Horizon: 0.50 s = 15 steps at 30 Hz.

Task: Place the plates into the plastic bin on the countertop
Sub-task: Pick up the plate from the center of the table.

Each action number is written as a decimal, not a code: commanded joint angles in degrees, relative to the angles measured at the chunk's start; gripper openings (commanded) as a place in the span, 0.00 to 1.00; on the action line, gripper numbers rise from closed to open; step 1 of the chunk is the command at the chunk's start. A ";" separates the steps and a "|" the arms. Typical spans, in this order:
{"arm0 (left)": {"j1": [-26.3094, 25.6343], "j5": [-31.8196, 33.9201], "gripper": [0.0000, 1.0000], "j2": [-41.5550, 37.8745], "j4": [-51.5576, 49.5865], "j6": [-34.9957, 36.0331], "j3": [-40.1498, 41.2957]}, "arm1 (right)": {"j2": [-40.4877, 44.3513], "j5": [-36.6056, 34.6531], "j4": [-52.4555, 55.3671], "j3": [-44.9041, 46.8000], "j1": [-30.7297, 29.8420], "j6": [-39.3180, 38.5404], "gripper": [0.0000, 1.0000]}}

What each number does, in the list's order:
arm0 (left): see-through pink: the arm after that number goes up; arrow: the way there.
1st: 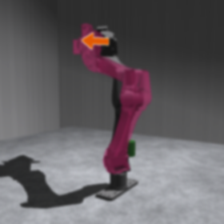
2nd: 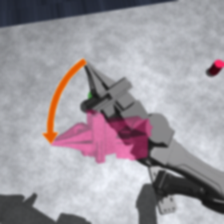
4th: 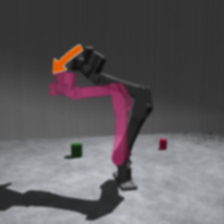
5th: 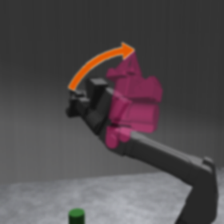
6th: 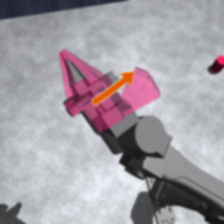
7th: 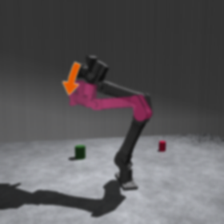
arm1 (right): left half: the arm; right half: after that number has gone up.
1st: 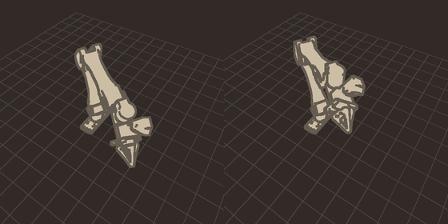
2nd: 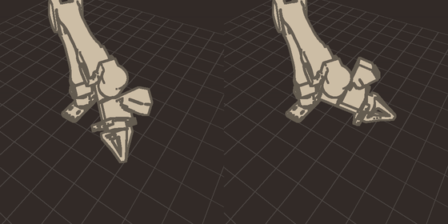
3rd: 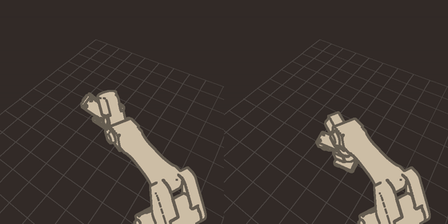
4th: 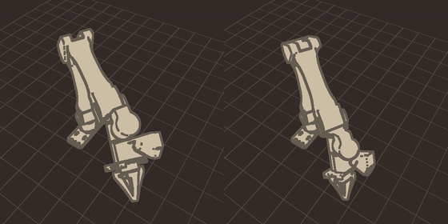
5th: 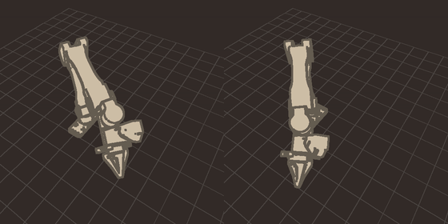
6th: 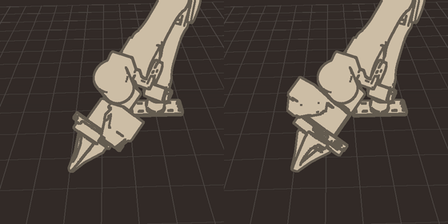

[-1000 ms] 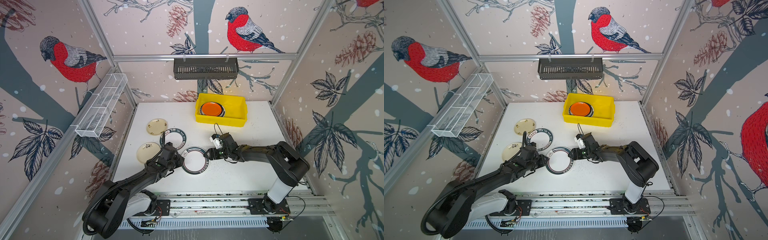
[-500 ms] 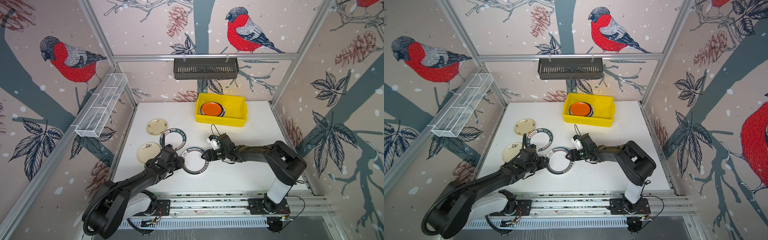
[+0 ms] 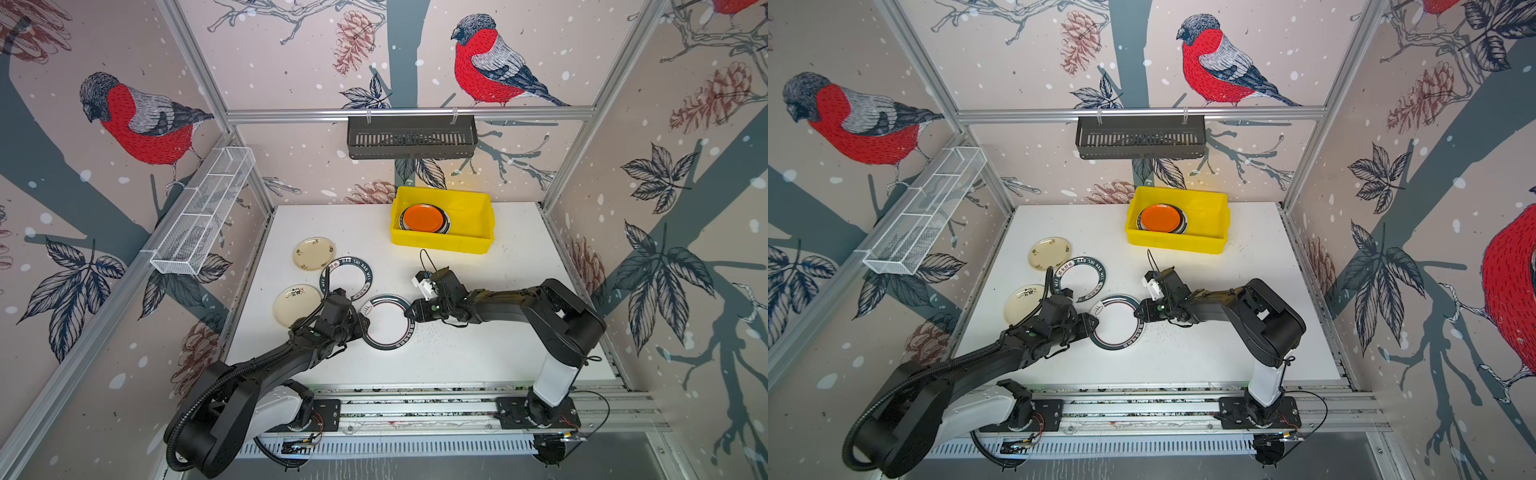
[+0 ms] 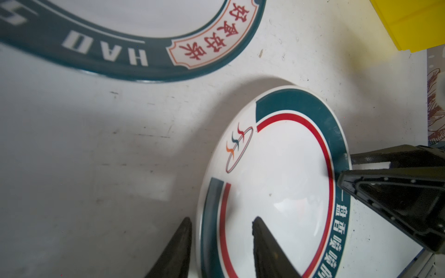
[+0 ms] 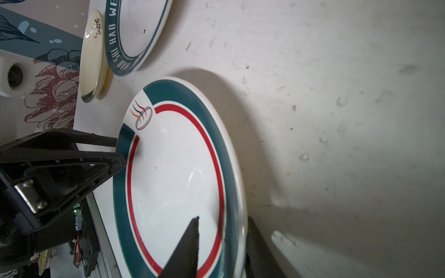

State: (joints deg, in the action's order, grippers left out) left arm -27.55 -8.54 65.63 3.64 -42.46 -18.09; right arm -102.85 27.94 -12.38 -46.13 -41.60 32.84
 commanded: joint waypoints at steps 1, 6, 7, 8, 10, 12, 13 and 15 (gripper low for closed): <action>0.13 1.14 0.43 -0.56 -0.47 0.28 -0.10 | -0.58 -0.87 2.79 -0.34 -0.15 -0.18 0.23; 0.24 1.53 0.37 -0.52 -0.87 0.13 -0.27 | -0.78 -1.21 3.72 -0.74 -0.13 -0.89 0.04; 0.22 1.55 0.37 -0.50 -0.99 0.18 -0.35 | -0.71 -1.39 3.98 -0.92 -0.14 -1.02 0.03; 0.22 1.51 0.37 -0.65 -1.08 0.11 -0.44 | -0.61 -1.61 4.25 -0.96 -0.13 -1.11 0.03; 0.30 1.50 0.37 -0.85 -1.26 0.13 -0.55 | -0.43 -1.81 4.50 -1.06 -0.04 -1.36 0.02; 0.39 1.57 0.37 -1.28 -1.57 0.12 -0.72 | -0.20 -1.84 4.69 -1.09 0.10 -1.46 0.01; 0.39 1.54 0.37 -1.50 -1.74 0.10 -0.89 | -0.08 -1.80 4.82 -1.14 0.06 -1.55 0.00; 0.48 1.57 0.37 -2.05 -2.39 0.25 -1.37 | 0.34 -1.56 4.97 -1.02 0.21 -1.55 0.00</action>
State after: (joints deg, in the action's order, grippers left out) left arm -27.22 -6.20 64.29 0.38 -42.44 -18.52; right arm -102.80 29.36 -12.43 -47.29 -41.50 34.24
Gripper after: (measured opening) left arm 0.372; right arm 0.073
